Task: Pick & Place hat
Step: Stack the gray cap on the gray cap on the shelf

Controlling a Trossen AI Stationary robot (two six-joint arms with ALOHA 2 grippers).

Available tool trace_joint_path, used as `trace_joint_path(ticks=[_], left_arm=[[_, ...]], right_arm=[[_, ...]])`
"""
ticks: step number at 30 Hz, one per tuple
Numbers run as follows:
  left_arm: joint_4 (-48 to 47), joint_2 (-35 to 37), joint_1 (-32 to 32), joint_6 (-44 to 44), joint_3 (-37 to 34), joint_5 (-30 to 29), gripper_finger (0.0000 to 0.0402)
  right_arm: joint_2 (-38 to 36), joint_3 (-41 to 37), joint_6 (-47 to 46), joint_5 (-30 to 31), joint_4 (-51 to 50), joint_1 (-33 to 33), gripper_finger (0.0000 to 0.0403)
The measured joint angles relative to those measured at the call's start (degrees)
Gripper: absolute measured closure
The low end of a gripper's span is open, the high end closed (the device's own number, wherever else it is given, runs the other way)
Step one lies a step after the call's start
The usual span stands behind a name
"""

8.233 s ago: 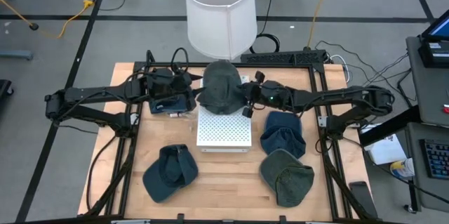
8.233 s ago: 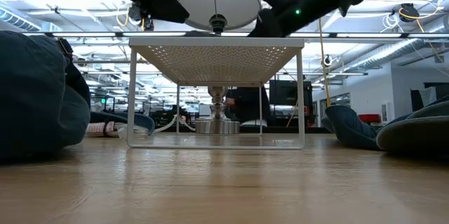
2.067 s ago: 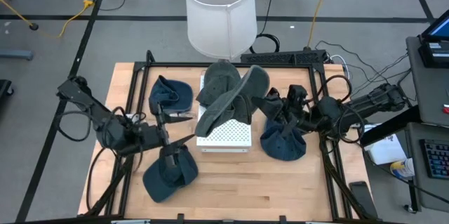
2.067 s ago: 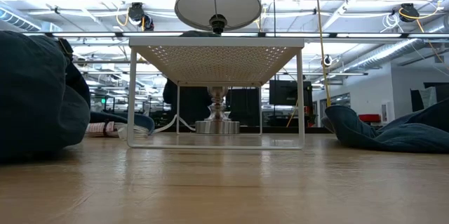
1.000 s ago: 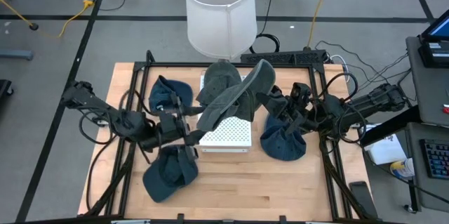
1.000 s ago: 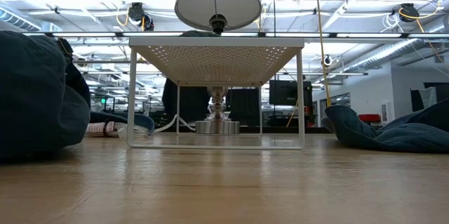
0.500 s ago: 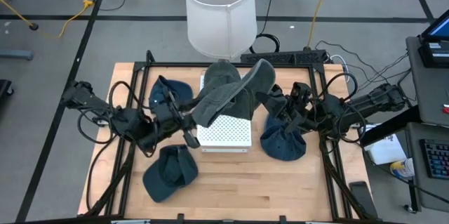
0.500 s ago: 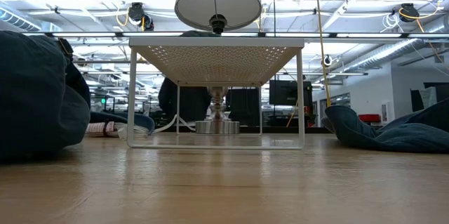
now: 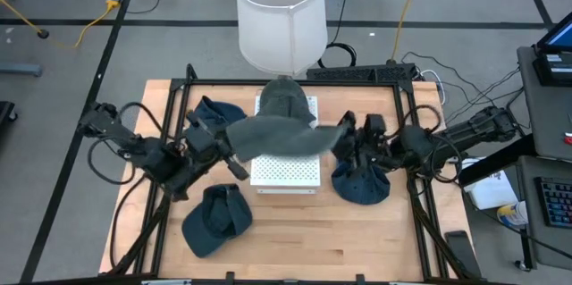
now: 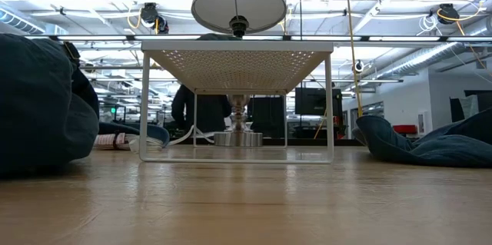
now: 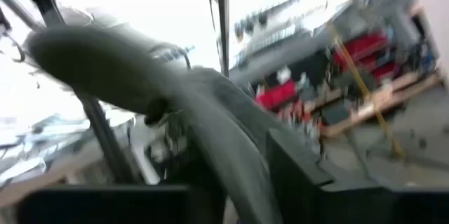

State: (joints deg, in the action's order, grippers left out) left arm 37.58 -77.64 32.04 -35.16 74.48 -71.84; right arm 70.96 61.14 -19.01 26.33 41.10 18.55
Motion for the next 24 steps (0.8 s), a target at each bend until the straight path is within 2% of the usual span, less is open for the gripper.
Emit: trace_joint_path(ticks=[6,10,14,18,20,24], left_arm=[[-0.1,0.0,3.0,-16.3,4.8,-5.8,0.0379],[0.0,0.0,4.2,-22.4,6.8,-6.9,0.0379],[-0.2,0.0,4.5,-26.3,7.9,-7.7,0.0379],[-0.6,0.1,4.0,-27.3,8.3,-7.1,0.0379],[-0.7,0.1,3.4,-28.3,8.3,-6.5,0.0379],[-0.9,0.0,1.9,-31.5,8.3,-4.0,0.0379]], right_arm=[[0.0,0.0,-15.3,-1.1,-14.3,1.9,0.0233],[0.0,0.0,-29.0,-1.5,-23.4,3.8,0.0219],[0.0,0.0,-45.2,-6.4,-28.0,4.5,0.0221],[-0.1,-1.4,-59.1,-8.0,-25.2,4.5,0.0228],[0.0,-2.6,-62.8,-4.3,-21.1,5.0,0.0230],[0.9,-4.3,-64.4,6.2,-9.8,6.3,0.0231]])
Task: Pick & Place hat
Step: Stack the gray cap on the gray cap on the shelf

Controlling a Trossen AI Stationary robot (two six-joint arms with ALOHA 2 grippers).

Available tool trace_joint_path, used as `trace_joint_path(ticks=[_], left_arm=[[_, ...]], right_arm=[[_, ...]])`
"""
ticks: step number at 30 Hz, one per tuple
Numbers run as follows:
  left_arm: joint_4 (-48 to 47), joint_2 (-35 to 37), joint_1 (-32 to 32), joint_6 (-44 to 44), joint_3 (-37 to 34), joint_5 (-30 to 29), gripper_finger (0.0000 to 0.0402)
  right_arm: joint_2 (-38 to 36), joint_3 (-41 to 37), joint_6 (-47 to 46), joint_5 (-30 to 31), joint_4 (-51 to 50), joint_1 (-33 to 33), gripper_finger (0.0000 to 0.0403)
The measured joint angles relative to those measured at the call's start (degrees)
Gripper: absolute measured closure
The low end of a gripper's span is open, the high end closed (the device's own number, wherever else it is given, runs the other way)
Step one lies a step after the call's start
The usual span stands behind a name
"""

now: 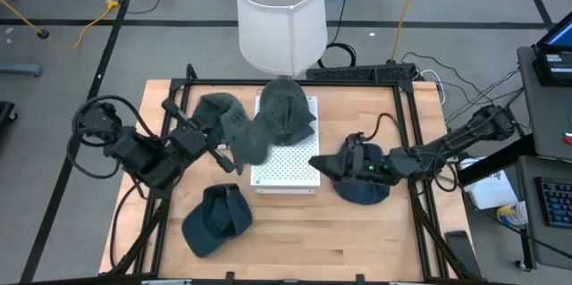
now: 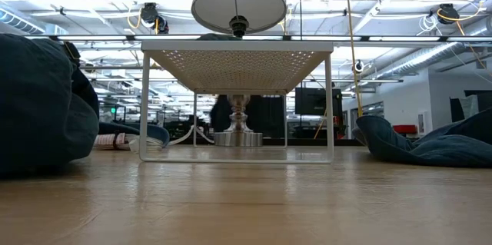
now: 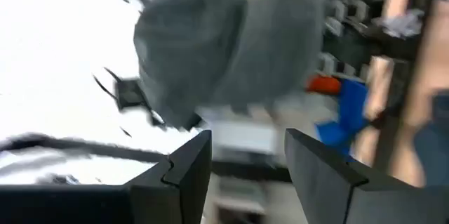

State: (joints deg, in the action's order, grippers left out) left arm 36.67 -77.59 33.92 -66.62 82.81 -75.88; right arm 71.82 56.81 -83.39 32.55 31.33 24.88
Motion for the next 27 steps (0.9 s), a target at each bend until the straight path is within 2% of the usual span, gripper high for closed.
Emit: trace_joint_path(ticks=[3,9,14,20,24,27], left_arm=[[-0.1,0.0,-1.2,-4.1,0.0,2.5,0.0379],[0.0,0.0,-3.9,-10.9,0.0,10.4,0.0379],[0.6,0.0,-6.3,-14.7,0.0,12.0,0.0379],[0.6,0.0,-8.8,-17.3,0.0,15.7,0.0379],[0.5,-0.3,-9.3,-17.3,0.0,19.2,0.0379],[1.3,-1.8,-9.5,-19.2,0.0,20.6,0.0379]], right_arm=[[2.1,-1.6,-1.5,3.5,8.1,0.0,0.0231],[8.7,-1.8,-5.7,4.8,21.2,-1.3,0.0232],[15.5,-1.8,-8.4,4.7,31.8,-2.8,0.0232],[21.6,0.3,-13.3,1.9,34.4,-4.9,0.0232],[25.0,5.2,-13.3,-0.5,35.5,-6.4,0.0232],[27.0,7.9,-9.8,-1.2,39.3,-7.3,0.0232]])
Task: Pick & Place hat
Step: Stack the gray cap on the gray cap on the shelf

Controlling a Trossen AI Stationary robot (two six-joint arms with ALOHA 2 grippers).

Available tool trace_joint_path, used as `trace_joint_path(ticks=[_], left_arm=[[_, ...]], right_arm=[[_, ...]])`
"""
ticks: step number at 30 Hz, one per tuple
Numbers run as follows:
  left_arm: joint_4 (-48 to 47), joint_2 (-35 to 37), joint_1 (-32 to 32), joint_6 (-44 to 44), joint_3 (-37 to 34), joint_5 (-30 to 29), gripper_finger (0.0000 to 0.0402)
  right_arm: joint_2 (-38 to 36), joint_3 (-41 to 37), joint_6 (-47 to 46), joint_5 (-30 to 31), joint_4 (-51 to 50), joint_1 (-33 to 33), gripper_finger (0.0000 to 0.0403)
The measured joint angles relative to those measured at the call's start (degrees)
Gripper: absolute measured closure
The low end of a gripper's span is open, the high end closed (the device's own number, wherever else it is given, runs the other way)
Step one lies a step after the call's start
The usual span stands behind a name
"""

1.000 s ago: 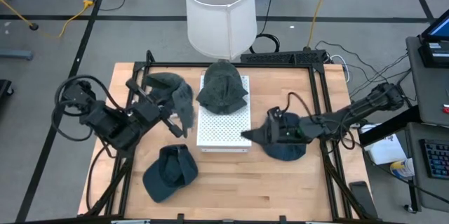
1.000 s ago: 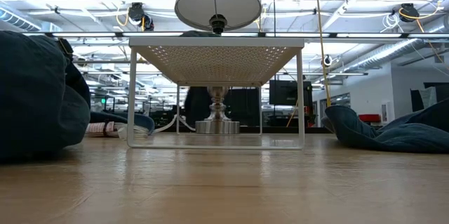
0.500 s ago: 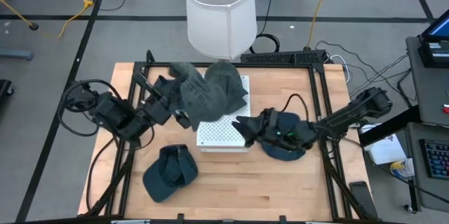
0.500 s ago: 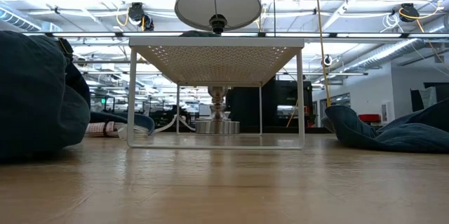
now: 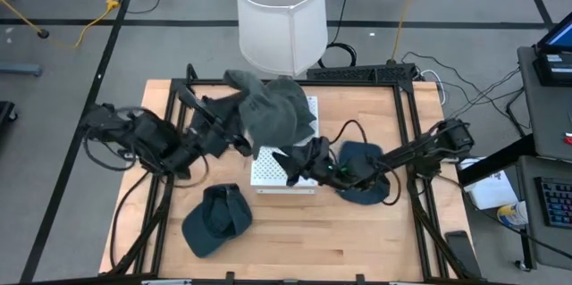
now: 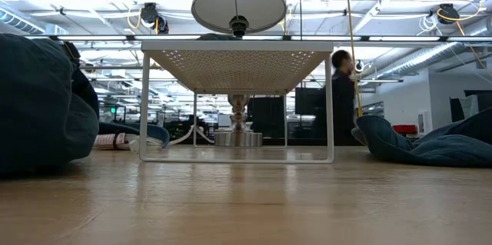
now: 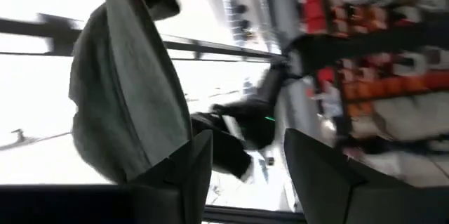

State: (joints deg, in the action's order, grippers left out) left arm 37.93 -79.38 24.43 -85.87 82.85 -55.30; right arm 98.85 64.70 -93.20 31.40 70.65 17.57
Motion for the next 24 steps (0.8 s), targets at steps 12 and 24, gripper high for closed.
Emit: trace_joint_path(ticks=[12,24], left_arm=[[2.6,-3.2,-0.9,-1.0,0.0,-0.5,0.0379],[5.3,-3.0,-3.4,-3.6,0.0,-4.5,0.0379]], right_arm=[[-0.2,3.0,13.0,-2.9,8.3,-0.3,0.0232],[-0.1,2.9,9.0,3.4,3.9,5.2,0.0232]])
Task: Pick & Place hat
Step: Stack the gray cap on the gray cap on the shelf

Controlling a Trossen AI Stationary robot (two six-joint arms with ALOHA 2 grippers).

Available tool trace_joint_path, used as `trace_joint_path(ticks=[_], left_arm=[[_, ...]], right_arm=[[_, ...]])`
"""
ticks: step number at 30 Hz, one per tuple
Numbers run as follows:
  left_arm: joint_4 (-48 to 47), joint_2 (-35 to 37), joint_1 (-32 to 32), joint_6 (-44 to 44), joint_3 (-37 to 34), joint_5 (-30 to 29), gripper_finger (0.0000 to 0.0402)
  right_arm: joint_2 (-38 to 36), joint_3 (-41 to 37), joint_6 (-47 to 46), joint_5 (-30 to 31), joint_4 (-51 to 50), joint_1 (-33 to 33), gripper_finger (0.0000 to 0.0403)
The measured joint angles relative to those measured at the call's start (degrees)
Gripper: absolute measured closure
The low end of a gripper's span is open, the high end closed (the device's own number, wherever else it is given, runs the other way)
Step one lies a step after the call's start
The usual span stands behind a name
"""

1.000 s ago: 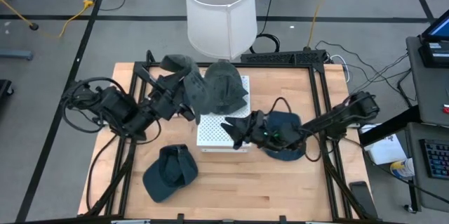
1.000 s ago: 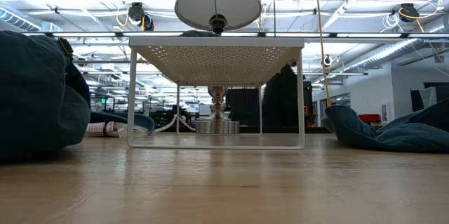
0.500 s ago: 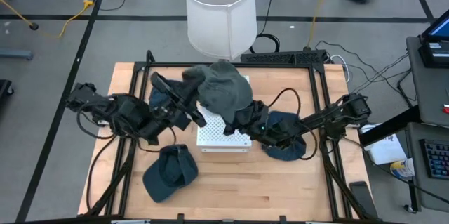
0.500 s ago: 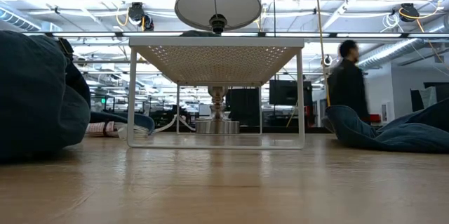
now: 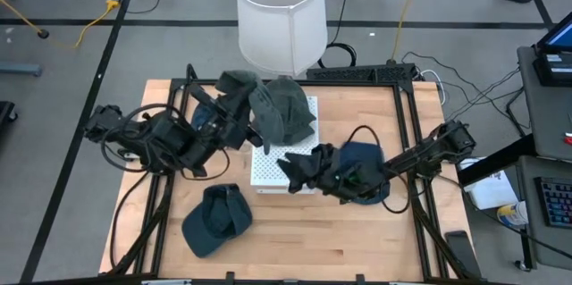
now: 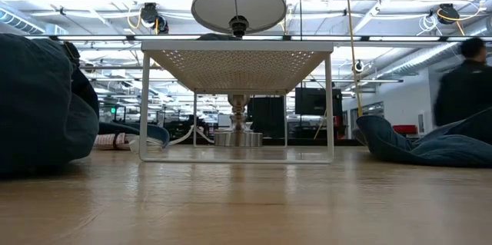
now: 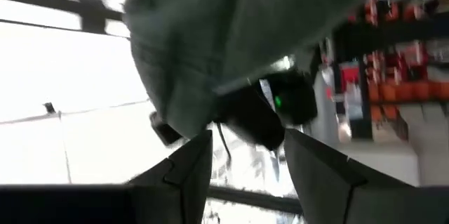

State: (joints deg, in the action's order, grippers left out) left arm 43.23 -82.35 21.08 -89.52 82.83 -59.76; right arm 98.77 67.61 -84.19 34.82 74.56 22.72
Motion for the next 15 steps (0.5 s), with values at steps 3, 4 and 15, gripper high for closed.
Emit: trace_joint_path(ticks=[3,4,15], left_arm=[[0.0,0.0,0.0,0.4,0.0,0.1,0.0379],[0.0,0.0,0.1,0.9,0.0,0.1,0.0379],[0.0,0.0,0.5,3.5,0.0,0.1,0.0379]], right_arm=[[0.0,0.0,2.4,1.4,2.2,0.0,0.0232],[-0.1,0.0,2.6,1.4,2.1,-0.2,0.0232],[0.0,0.0,0.8,7.1,0.7,-0.4,0.0232]])
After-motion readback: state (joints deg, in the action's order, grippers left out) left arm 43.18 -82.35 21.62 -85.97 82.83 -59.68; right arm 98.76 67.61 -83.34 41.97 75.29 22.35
